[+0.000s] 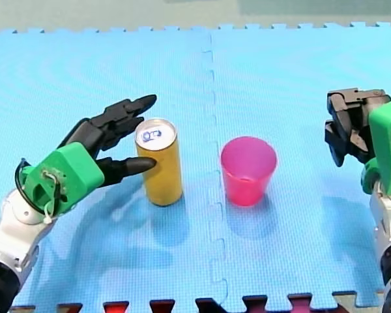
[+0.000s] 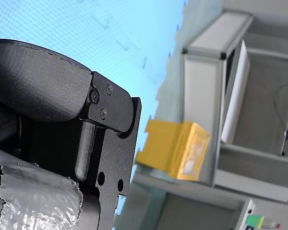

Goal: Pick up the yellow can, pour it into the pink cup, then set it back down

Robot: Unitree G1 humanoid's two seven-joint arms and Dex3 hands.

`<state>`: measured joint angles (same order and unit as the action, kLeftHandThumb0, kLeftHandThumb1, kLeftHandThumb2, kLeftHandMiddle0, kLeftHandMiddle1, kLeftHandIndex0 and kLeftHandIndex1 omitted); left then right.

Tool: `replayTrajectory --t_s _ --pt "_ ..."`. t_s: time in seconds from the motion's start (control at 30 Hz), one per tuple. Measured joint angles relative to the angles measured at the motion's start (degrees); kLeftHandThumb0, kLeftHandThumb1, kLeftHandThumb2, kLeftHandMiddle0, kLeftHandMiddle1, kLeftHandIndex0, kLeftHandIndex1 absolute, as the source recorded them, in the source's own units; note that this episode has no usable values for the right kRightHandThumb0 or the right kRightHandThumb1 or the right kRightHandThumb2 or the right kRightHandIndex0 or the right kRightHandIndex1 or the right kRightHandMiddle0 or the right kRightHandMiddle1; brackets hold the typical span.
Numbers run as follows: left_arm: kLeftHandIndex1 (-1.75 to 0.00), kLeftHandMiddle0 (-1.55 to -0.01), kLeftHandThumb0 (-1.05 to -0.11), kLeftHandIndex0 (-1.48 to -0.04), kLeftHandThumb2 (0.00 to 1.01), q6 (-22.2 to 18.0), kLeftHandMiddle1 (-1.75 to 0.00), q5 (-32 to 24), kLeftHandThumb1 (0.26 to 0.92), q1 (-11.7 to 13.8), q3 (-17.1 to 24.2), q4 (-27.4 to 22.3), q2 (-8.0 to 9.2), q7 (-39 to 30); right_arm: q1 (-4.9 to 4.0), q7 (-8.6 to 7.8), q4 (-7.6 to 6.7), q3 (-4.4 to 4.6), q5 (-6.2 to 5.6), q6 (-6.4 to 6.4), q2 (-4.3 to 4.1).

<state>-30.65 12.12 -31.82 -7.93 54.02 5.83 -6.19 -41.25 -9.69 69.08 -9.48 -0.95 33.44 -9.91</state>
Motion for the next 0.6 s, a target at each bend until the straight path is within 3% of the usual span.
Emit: replayTrajectory --t_s 0.6 --pt "0.0 -0.4 -1.048 -0.38 0.0 -4.22 0.0 0.86 0.886 -1.5 -0.75 5.6 -0.82 0.59 -0.02 0.21 -0.01 -0.02 -0.02 -0.01 0.02"
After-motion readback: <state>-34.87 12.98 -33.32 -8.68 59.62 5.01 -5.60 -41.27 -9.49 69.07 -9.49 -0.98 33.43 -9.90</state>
